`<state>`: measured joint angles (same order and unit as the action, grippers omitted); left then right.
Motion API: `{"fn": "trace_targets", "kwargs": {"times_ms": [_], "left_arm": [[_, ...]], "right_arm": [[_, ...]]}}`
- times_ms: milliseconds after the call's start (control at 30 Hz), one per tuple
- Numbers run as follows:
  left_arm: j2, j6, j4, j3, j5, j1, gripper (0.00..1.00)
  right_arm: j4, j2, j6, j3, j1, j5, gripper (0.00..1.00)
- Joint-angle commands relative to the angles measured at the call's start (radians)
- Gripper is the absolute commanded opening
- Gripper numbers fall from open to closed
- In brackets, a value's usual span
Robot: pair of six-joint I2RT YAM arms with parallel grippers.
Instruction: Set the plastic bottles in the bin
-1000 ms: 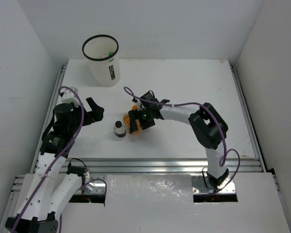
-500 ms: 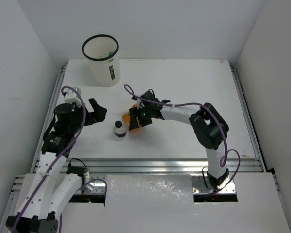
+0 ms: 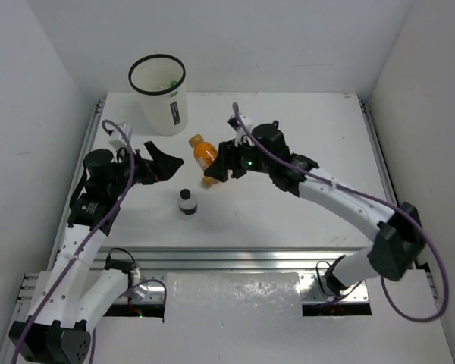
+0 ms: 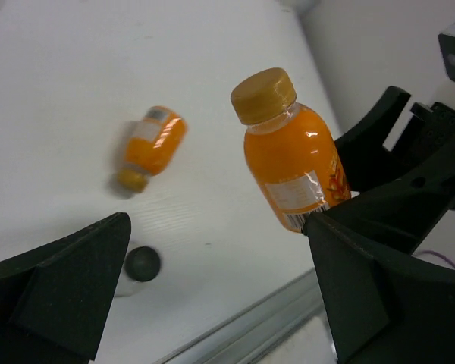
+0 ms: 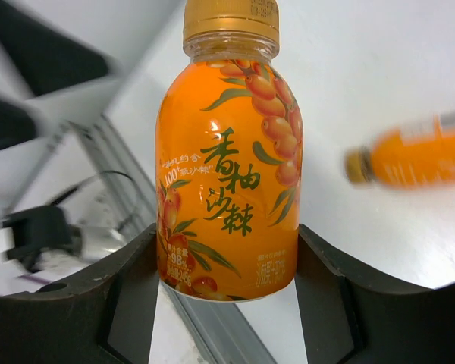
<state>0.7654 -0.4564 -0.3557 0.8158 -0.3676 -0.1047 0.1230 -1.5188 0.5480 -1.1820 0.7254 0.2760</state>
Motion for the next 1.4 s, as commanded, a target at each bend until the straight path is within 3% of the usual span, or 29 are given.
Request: {"fn": "trace_targets", "kwargs": {"times_ms": [0,67,133,400,433,467,500,567,600,633,700,767,800,833,867,900,933,967,1067,1133,1167,1200,1233,1267,1300,1367], "left_arm": [[0.035,-0.141,0.251,0.045,-0.278,-0.006,1.0],[0.057,-0.256,0.463,0.02,-0.423,-0.01,1.0],[0.066,-0.295,0.558,0.016,-0.445,-0.038,1.0],[0.199,-0.291,0.63,0.068,-0.399,-0.22,0.99],[0.21,-0.28,0.639,0.072,-0.395,-0.243,0.95],[0.231,-0.274,0.643,0.074,-0.392,-0.268,0.89],[0.241,-0.268,0.643,0.085,-0.392,-0.298,0.6],[0.262,-0.258,0.63,0.097,-0.396,-0.311,0.2],[0.265,-0.246,0.618,0.115,-0.393,-0.311,0.0],[0.267,-0.235,0.585,0.127,-0.378,-0.313,0.0],[0.268,-0.187,0.47,0.192,-0.252,-0.311,0.0],[0.294,-0.128,0.289,0.287,-0.031,-0.308,0.0],[0.317,-0.105,0.194,0.413,0.104,-0.306,0.0],[0.343,-0.082,0.059,0.474,0.369,-0.302,0.0],[0.41,-0.08,0.016,0.535,0.485,-0.271,0.0],[0.452,-0.08,-0.014,0.633,0.543,-0.235,0.0],[0.491,-0.082,-0.034,0.675,0.593,-0.195,0.0],[0.582,-0.084,-0.04,0.766,0.595,-0.109,0.0],[0.812,-0.002,-0.032,0.952,0.737,-0.043,0.0],[1.019,0.04,-0.037,1.178,0.722,-0.003,0.03],[1.084,0.057,-0.034,1.259,0.704,0.028,0.08],[1.153,0.077,-0.028,1.407,0.691,0.039,0.39],[1.286,0.096,-0.041,1.487,0.67,0.055,0.59],[1.348,0.102,-0.063,1.664,0.652,0.062,0.83],[1.406,0.111,-0.083,1.738,0.629,0.066,0.94],[1.465,0.108,-0.085,1.79,0.593,0.071,1.0]], "right_arm": [[-0.192,0.13,-0.045,0.102,0.003,0.11,0.37],[-0.302,0.201,-0.057,0.143,0.003,0.156,0.37],[-0.367,0.233,-0.056,0.183,0.005,0.224,0.37],[-0.47,0.312,-0.028,0.223,0.005,0.339,0.37],[-0.465,0.318,-0.031,0.22,0.005,0.341,0.37],[-0.471,0.321,-0.037,0.22,0.005,0.341,0.38],[-0.476,0.325,-0.037,0.225,0.005,0.338,0.39],[-0.464,0.341,-0.04,0.225,0.005,0.319,0.44],[-0.454,0.347,-0.043,0.228,0.005,0.306,0.55],[-0.45,0.367,-0.046,0.234,0.005,0.284,0.65],[-0.384,0.391,-0.059,0.239,0.003,0.188,0.99],[-0.282,0.407,-0.092,0.228,0.002,0.068,0.99],[-0.223,0.413,-0.097,0.217,0.0,-0.109,0.99],[-0.094,0.419,-0.092,0.217,-0.001,-0.215,0.99],[-0.021,0.427,-0.05,0.216,-0.006,-0.315,0.99],[0.037,0.433,-0.021,0.226,-0.024,-0.477,0.99],[0.117,0.44,0.007,0.24,-0.036,-0.518,0.99],[0.133,0.463,0.036,0.281,-0.065,-0.52,0.99],[0.133,0.503,0.04,0.346,-0.092,-0.476,0.99],[0.142,0.522,0.044,0.378,-0.104,-0.445,0.99],[0.141,0.523,0.04,0.393,-0.106,-0.431,0.99],[0.138,0.522,0.033,0.4,-0.106,-0.414,0.99],[0.135,0.519,0.024,0.403,-0.107,-0.381,0.99],[0.136,0.517,0.024,0.409,-0.107,-0.367,0.99],[0.139,0.513,0.023,0.412,-0.11,-0.359,0.99],[0.133,0.496,0.023,0.42,-0.112,-0.334,0.99]]}}
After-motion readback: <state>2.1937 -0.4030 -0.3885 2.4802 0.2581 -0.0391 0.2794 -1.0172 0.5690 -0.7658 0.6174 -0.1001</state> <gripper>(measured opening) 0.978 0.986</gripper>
